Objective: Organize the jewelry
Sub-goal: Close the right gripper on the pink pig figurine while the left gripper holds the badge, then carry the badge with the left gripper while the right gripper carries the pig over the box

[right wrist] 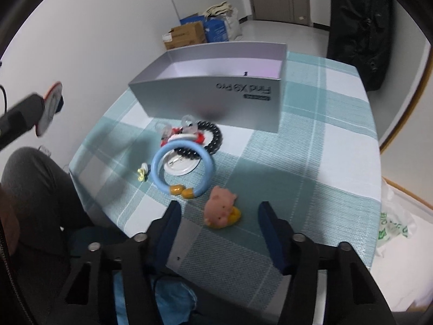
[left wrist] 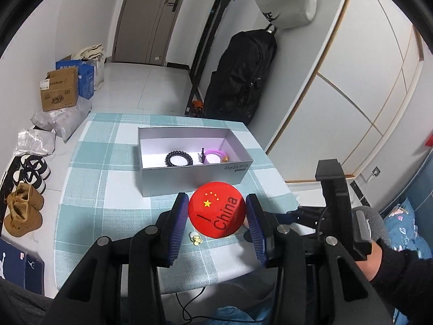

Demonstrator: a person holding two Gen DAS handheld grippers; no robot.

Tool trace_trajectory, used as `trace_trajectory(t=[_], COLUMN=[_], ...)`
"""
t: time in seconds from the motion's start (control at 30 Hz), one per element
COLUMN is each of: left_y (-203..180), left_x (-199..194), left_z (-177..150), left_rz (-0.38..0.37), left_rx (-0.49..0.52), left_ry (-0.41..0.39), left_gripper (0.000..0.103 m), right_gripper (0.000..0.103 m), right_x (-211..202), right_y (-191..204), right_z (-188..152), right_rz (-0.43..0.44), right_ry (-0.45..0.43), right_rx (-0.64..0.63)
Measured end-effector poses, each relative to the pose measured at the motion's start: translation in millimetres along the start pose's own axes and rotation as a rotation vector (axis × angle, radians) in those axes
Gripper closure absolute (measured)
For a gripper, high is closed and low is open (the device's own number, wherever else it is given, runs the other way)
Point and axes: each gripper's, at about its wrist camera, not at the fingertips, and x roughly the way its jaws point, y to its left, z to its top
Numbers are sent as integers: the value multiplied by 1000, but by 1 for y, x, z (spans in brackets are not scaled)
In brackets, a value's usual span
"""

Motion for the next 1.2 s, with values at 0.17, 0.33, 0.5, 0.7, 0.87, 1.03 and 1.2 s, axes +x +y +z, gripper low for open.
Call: trace_trajectory(t=[0.17, 0.33, 0.5, 0.7, 0.87, 1.03, 1.2], left_y=[10, 14, 16, 17, 21, 17, 6], left_x=[-1, -1, 2, 3, 5, 10, 16], left_z=[1, 1, 1, -1, 0, 2, 9], left_rz=[-18, -12, 2, 16, 11, 33, 44], left_rx=[-46, -60, -67, -68, -89, -81, -41], left_ry=[5, 8, 17, 36, 44, 56, 59], left_gripper=[65, 65, 65, 65, 65, 65, 65], right_gripper=[76, 77, 77, 77, 77, 77, 77], right_x=[4, 5, 6, 3, -7, -21, -35], right_y=[3, 4, 3, -6, -16, -12, -7], right_z=[2, 3, 5, 7, 11, 16, 22], right_rz=[-18, -19, -12, 34, 62, 85, 115], right_ry=[-8, -12, -10, -19, -59, -117, -183], right_rx=[-21, -25, -18, 35, 110, 109, 104])
